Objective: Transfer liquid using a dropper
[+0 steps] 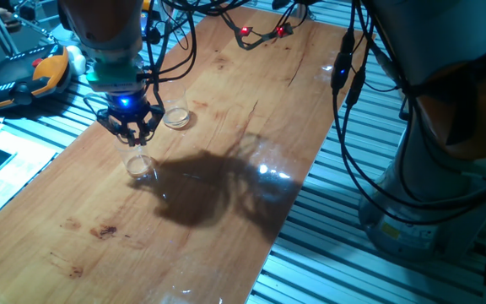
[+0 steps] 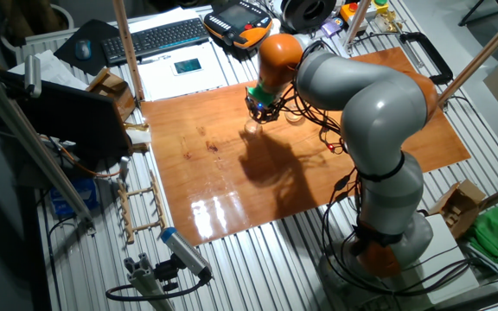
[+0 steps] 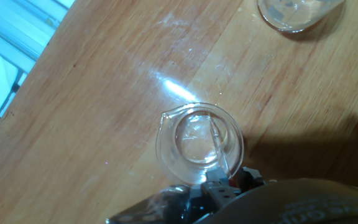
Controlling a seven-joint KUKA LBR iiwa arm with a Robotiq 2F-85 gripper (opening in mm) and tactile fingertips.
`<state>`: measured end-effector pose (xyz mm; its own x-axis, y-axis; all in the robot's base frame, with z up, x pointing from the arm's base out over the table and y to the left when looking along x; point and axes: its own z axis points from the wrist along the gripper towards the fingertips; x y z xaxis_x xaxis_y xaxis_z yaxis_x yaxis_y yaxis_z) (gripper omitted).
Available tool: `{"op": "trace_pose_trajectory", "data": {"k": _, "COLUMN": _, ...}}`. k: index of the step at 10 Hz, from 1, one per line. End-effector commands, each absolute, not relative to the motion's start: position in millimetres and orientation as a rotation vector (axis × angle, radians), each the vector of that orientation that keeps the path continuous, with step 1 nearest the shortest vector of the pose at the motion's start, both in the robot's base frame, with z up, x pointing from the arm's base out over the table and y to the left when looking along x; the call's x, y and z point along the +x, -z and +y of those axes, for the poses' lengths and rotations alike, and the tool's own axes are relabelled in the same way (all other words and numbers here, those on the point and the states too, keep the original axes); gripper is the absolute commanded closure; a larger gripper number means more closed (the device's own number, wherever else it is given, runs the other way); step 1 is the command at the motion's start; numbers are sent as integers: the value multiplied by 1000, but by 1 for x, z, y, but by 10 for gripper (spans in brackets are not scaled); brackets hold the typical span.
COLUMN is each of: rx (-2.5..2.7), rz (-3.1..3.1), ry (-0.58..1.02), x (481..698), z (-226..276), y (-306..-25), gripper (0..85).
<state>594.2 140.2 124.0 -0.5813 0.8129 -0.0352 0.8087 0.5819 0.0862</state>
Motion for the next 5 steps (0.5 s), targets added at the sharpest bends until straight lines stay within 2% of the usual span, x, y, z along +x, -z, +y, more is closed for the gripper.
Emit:
{"op": "trace_pose_trajectory", "data": {"k": 1, "rx": 1399, "rz": 2732, "ry": -93, "x": 594, "z": 140, "y": -125, "gripper": 617}}
{"op": "trace_pose_trajectory", "data": {"k": 5, "rx": 1391, "rz": 2727, "ry": -89, "x": 598, "z": 137, "y": -128, "gripper": 617}}
